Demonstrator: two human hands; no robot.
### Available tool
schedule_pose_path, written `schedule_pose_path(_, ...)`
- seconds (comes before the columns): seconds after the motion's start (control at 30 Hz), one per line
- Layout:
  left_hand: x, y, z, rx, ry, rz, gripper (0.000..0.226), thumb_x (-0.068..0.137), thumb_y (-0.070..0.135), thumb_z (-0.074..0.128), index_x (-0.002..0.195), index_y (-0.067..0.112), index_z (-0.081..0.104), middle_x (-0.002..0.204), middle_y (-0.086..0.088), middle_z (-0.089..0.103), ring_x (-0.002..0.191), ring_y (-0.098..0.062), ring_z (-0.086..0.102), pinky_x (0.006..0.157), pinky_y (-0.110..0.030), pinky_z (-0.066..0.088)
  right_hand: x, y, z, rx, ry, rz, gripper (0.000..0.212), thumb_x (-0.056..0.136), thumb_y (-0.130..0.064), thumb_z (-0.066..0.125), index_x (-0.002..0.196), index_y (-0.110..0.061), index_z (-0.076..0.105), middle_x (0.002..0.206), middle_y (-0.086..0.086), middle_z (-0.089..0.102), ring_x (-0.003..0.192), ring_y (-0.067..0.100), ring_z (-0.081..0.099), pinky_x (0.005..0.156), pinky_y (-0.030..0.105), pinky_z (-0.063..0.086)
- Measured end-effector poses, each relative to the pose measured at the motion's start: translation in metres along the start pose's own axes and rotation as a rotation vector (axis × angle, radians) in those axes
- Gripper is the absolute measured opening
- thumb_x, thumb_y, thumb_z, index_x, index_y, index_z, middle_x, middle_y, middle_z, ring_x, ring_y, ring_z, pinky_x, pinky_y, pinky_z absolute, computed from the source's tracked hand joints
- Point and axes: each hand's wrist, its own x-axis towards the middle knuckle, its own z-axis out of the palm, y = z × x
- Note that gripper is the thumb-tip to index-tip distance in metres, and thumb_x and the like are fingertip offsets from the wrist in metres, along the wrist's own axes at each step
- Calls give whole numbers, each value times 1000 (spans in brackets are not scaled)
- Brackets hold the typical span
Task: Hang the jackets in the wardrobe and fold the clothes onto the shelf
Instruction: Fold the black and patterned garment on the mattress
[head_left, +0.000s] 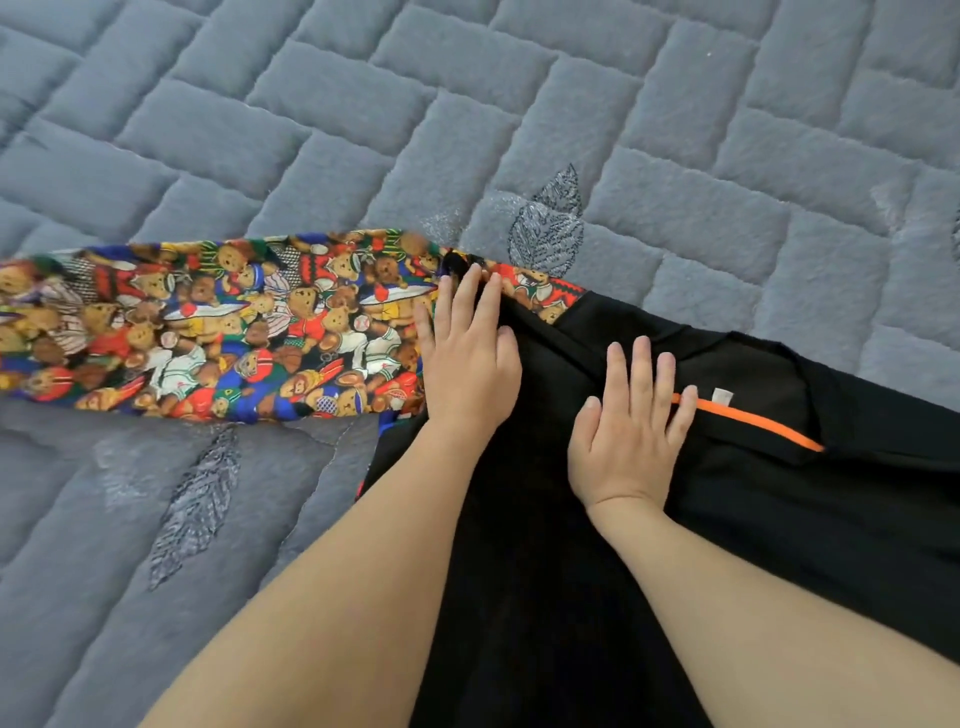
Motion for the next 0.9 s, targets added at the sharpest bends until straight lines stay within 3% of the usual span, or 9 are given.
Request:
schedule_pose_path(0.07,-8,-8,-22,-199,171,-225,52,94,14,46,145,21,46,158,-3,28,146,-24,19,121,-43,12,0,-1,2,-6,12,-7,61,94,-32,30,154,-21,24,164,3,13,151,24,5,121,54,4)
schedule_pose_path(0.2,-32,-39,-58,-345,404,-1017,43,91,18,51,134,27,51,149,-1,29,134,-29,29,113,-42,26,1,1,5,-42,23,-19,61,96,-38,32,154,-22,24,163,5,15,151,27,9,119,57,8)
schedule_pose_path(0.3,-37,-55,-76,-621,618,-1289,48,87,16,59,133,23,45,146,-3,28,127,-28,36,98,-31,34,-1,1,5,-76,26,-40,62,97,-46,32,154,-24,24,162,9,16,149,32,11,118,59,9)
schedule_pose_path(0.4,-24,-81,-98,-1078,827,-1491,65,81,25,75,135,18,40,131,-7,51,102,-25,59,80,-32,47,-1,1,7,-92,43,-50,62,96,-48,31,153,-26,24,162,10,16,149,34,12,118,60,8)
schedule_pose_path(0.47,-13,-90,-113,-1415,754,-1379,60,83,24,76,134,15,46,103,-5,66,73,-17,65,58,-25,51,-1,3,8,-89,53,-49,62,96,-48,31,153,-25,25,161,10,16,149,33,12,118,60,9)
schedule_pose_path(0.53,-4,-88,-118,-1416,654,-1152,42,90,12,63,131,11,52,98,-8,70,67,-17,63,52,-23,48,0,3,9,-87,59,-51,62,96,-47,30,153,-26,25,162,9,16,149,32,11,118,60,9)
schedule_pose_path(0.63,-9,-67,-114,-873,582,-666,32,92,4,44,120,3,60,114,-19,67,96,-25,60,83,-31,46,0,4,10,-78,65,-53,61,95,-47,30,153,-26,25,161,9,16,149,31,10,118,59,8)
schedule_pose_path(0.8,-60,-39,-76,4,211,-26,13,70,-1,62,79,-2,71,76,-26,65,74,-44,62,66,-44,52,0,4,11,-58,68,-42,60,96,-45,29,153,-26,26,162,8,15,150,30,9,118,59,8)
schedule_pose_path(0.9,-86,-40,-50,193,-87,84,25,74,-1,63,96,2,75,96,-24,70,92,-45,65,85,-48,52,0,3,11,-47,86,-50,59,96,-43,30,153,-25,27,162,8,16,150,31,10,118,59,8)
